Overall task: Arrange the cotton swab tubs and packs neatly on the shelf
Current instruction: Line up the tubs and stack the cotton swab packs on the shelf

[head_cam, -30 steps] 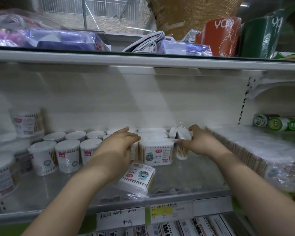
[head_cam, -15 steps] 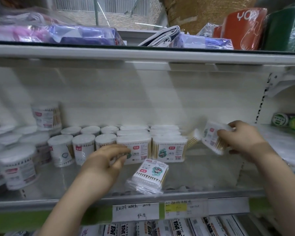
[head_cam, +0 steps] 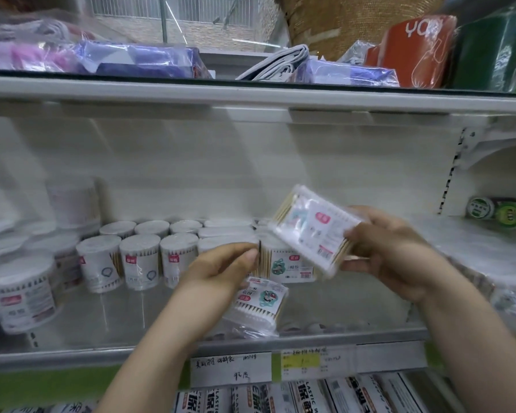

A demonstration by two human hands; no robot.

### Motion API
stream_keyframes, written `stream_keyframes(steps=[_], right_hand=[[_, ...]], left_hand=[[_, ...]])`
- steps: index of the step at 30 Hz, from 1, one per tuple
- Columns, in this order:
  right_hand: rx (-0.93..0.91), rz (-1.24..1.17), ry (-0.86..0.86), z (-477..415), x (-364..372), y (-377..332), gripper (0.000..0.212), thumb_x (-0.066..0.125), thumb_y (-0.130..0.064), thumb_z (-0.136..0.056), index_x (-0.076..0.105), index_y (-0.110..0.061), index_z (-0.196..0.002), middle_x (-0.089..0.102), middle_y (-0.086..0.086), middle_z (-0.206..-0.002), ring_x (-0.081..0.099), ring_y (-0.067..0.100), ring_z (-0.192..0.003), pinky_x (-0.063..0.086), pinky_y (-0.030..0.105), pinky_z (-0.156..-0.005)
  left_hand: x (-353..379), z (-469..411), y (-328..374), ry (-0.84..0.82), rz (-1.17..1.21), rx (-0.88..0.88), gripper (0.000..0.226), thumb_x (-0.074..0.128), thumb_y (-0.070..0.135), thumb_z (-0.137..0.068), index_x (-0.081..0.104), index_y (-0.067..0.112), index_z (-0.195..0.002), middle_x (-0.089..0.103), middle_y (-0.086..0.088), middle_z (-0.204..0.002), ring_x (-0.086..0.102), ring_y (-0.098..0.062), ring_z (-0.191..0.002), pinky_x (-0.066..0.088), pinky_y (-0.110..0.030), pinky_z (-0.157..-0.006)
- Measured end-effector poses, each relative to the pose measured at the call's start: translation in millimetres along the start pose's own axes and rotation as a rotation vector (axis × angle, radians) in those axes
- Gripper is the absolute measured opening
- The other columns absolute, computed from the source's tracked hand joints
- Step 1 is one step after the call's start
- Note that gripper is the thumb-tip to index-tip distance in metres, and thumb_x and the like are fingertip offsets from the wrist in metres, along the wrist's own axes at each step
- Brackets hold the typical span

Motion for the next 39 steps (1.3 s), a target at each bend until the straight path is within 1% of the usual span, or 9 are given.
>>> stream_keyframes(steps=[4,9,14,17,21,23,26,31,39], right_hand=[[0.036,-0.080,-0.090,-3,27,16,0.024,0.051,0.002,-0.089,0.060,-0.009,-0.108,0.072,0.009,-0.088,0.068,0.025,-0.078,0.059,0.042,-0.071],[0.071,-0.152,-0.156,-5,39,23,0.025,0.057,-0.002,-0.083,0.064,-0.010,-0.106,0.072,0.011,-0.089,0.068,0.026,-0.078,0.057,0.042,-0.073],[0.059,-0.142,-0.171,-5,43,26,0.024,0.057,-0.003,-0.084,0.064,-0.011,-0.105,0.072,0.014,-0.094,0.068,0.028,-0.083,0.057,0.042,-0.076],[0.034,-0.185,-0.166,-6,47,20,0.035,0.066,-0.009,-0.068,0.063,-0.010,-0.103,0.074,0.012,-0.094,0.071,0.026,-0.080,0.060,0.038,-0.072],[-0.019,-0.296,-0.088,-22,47,1,0.046,0.068,-0.007,-0.062,0.055,-0.005,-0.107,0.075,0.011,-0.089,0.073,0.023,-0.078,0.061,0.034,-0.068],[-0.077,-0.310,-0.065,-33,50,-17,0.035,0.067,-0.005,-0.065,0.056,-0.006,-0.098,0.074,0.009,-0.082,0.073,0.019,-0.073,0.061,0.033,-0.067],[-0.130,-0.280,-0.040,-52,56,-37,0.020,0.065,0.001,-0.077,0.056,-0.007,-0.093,0.071,0.010,-0.087,0.072,0.019,-0.074,0.060,0.035,-0.071],[-0.168,-0.207,-0.021,-79,73,-37,0.016,0.063,0.006,-0.081,0.055,-0.005,-0.088,0.067,0.011,-0.088,0.068,0.023,-0.079,0.060,0.035,-0.073],[-0.145,-0.084,0.035,-127,93,-12,0.019,0.066,0.006,-0.081,0.057,-0.006,-0.092,0.066,0.011,-0.094,0.067,0.030,-0.092,0.057,0.040,-0.079]], left_hand=[[17,-1,0,-0.035,0.271,-0.081,0.053,0.067,0.042,-0.070,0.055,0.026,-0.119,0.073,0.009,-0.104,0.071,-0.009,-0.092,0.056,-0.032,-0.082],[10,-1,-7,0.063,0.413,-0.154,0.021,0.063,0.021,-0.086,0.054,0.021,-0.105,0.076,0.001,-0.092,0.073,-0.017,-0.084,0.059,-0.026,-0.069],[7,1,-5,0.053,0.467,-0.133,0.022,0.064,0.014,-0.085,0.059,0.010,-0.106,0.076,-0.004,-0.091,0.073,-0.021,-0.087,0.060,-0.027,-0.074],[4,2,-7,0.053,0.455,-0.141,0.027,0.067,0.015,-0.080,0.059,0.011,-0.106,0.076,-0.005,-0.094,0.073,-0.022,-0.087,0.059,-0.031,-0.076],[-14,-11,7,0.067,0.299,-0.136,0.043,0.072,0.028,-0.067,0.060,0.015,-0.106,0.074,-0.003,-0.098,0.072,-0.019,-0.088,0.057,-0.037,-0.083],[-28,-27,21,0.073,0.198,-0.117,0.038,0.071,0.029,-0.074,0.061,0.015,-0.107,0.074,0.000,-0.100,0.072,-0.016,-0.090,0.056,-0.035,-0.085],[-48,-51,44,0.086,0.051,-0.026,0.034,0.069,0.028,-0.081,0.065,0.012,-0.111,0.073,0.001,-0.101,0.069,-0.014,-0.093,0.053,-0.031,-0.089],[-66,-75,55,0.116,-0.226,0.040,0.015,0.068,0.028,-0.084,0.068,0.027,-0.100,0.070,0.011,-0.095,0.063,-0.003,-0.089,0.047,-0.022,-0.082],[-74,-109,39,0.156,-0.632,0.071,0.021,0.066,0.032,-0.085,0.068,0.021,-0.102,0.070,0.003,-0.100,0.063,-0.015,-0.092,0.046,-0.026,-0.079]])
Point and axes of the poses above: each hand's wrist, its own z-axis away from the middle knuckle, its own x-axis out of the palm, y = z × x, the point moved 8 cm from there along -z, towards the middle knuckle
